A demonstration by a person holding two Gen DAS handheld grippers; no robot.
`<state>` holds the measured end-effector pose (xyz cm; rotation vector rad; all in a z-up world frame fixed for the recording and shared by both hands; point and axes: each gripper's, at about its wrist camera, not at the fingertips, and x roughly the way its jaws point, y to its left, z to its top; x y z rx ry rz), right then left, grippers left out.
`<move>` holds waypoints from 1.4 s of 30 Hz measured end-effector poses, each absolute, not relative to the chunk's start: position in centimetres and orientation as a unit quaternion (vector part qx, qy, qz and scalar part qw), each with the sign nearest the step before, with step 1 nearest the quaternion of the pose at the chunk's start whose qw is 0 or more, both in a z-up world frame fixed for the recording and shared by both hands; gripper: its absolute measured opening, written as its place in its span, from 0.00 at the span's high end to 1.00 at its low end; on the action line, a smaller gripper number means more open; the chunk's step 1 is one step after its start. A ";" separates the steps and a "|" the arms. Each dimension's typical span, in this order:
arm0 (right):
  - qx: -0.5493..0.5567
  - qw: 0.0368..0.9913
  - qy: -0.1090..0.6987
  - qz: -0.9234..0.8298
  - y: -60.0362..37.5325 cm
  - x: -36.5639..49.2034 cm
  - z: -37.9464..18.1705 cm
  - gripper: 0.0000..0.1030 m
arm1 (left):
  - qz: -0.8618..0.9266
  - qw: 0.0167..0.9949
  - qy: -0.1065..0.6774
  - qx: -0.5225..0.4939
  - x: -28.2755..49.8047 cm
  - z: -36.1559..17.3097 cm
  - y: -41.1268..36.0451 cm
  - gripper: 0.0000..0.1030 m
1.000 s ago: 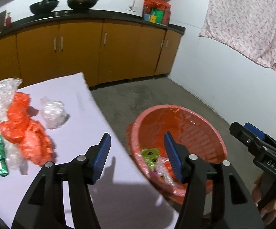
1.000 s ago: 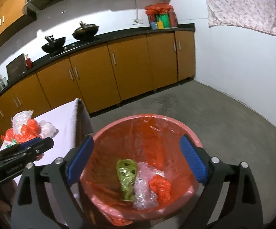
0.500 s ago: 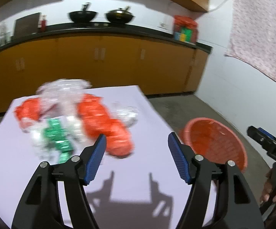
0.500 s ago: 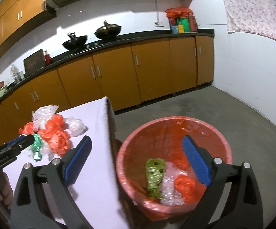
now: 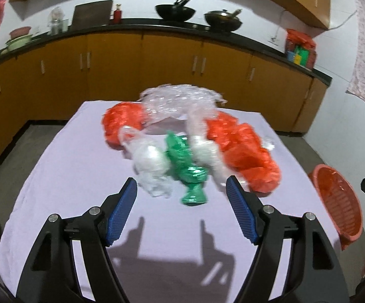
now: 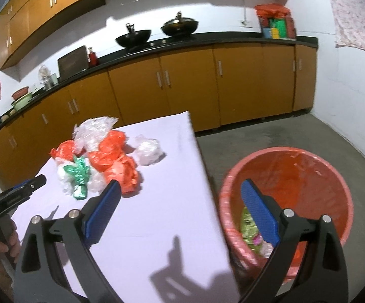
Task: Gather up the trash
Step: 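Move both open tools back over the remaining bags on the table, then grasp the white bag with the left tool while the right tool grasps an orange bag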
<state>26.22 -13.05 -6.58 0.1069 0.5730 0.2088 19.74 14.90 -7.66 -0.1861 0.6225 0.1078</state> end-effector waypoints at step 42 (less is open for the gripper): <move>0.012 0.906 0.383 0.178 0.4 38.0 -13.2 0.36 | 0.070 0.912 0.386 -0.118 28.2 -12.6 19.8 0.37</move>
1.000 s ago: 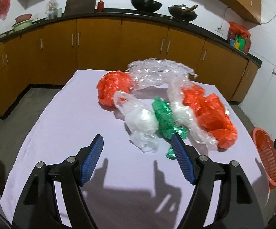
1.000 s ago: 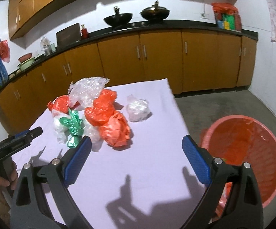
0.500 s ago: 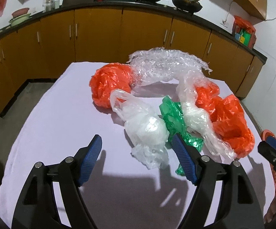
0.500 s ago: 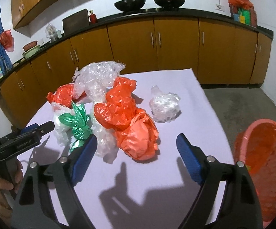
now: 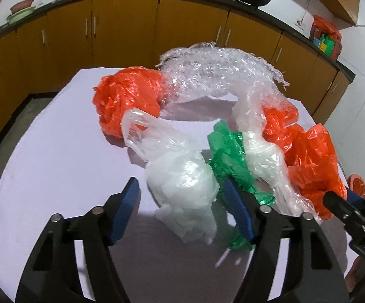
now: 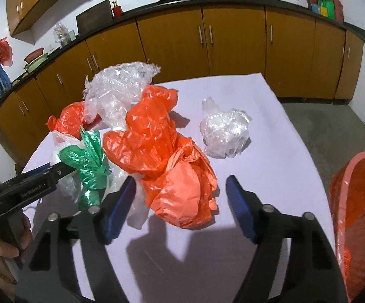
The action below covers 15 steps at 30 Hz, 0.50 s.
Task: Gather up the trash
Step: 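Grasp the white bag with the left tool while the right tool grasps an orange bag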
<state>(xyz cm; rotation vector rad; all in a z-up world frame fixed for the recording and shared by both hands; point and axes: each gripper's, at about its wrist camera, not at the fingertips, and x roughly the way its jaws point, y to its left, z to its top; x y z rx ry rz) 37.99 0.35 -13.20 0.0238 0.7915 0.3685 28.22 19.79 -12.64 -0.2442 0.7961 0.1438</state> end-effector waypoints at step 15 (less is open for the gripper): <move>0.008 0.898 0.392 0.199 0.2 36.7 -13.7 0.65 | 0.057 0.916 0.379 -0.119 27.5 -12.4 20.2 0.66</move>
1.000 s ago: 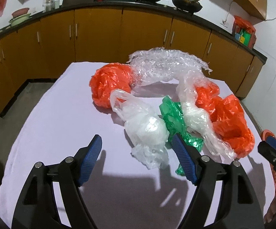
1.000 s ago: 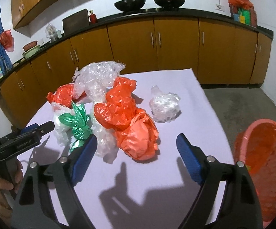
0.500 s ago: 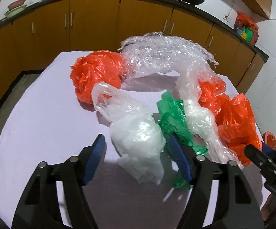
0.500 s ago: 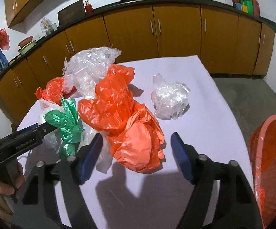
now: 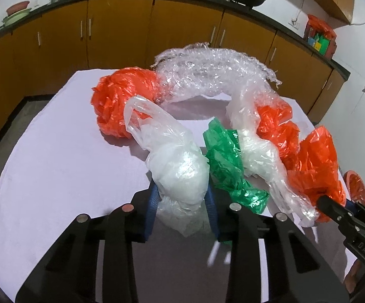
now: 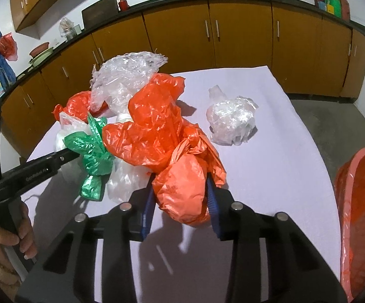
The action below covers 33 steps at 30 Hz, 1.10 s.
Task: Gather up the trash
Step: 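Grasp the white bag with the left tool while the right tool grasps an orange bag, then carry the white bag with the left tool while the right tool carries the orange bag over the wastebasket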
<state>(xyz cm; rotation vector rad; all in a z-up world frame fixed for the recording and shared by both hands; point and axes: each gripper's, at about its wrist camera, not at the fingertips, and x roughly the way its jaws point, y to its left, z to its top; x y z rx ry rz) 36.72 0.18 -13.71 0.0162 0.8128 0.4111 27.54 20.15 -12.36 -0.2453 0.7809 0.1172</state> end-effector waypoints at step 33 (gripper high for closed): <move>0.047 0.942 0.323 0.073 -15.4 28.9 -7.9 0.65 | -0.138 0.937 0.307 -0.094 23.6 -4.4 5.5 0.66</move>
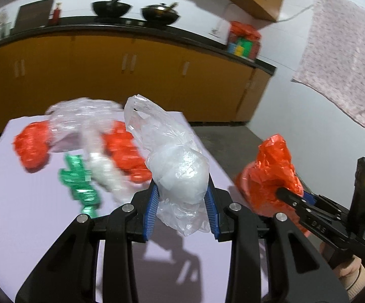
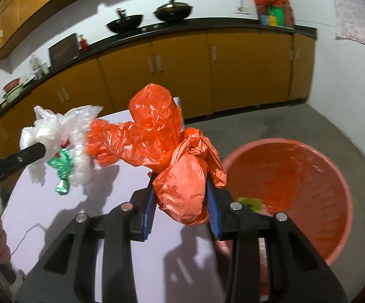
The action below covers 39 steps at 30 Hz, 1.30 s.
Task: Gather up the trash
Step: 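Carry the white bag with the left tool while the right tool carries the orange bag over the wastebasket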
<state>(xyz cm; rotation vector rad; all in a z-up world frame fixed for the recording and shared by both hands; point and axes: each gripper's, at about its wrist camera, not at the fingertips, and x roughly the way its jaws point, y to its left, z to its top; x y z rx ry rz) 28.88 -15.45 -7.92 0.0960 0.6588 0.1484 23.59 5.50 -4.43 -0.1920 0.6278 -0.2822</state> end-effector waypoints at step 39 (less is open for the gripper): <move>0.116 0.944 0.302 -0.061 -29.8 26.2 -8.9 0.65 | -0.293 0.891 0.346 -0.008 26.1 -7.3 -13.2 0.66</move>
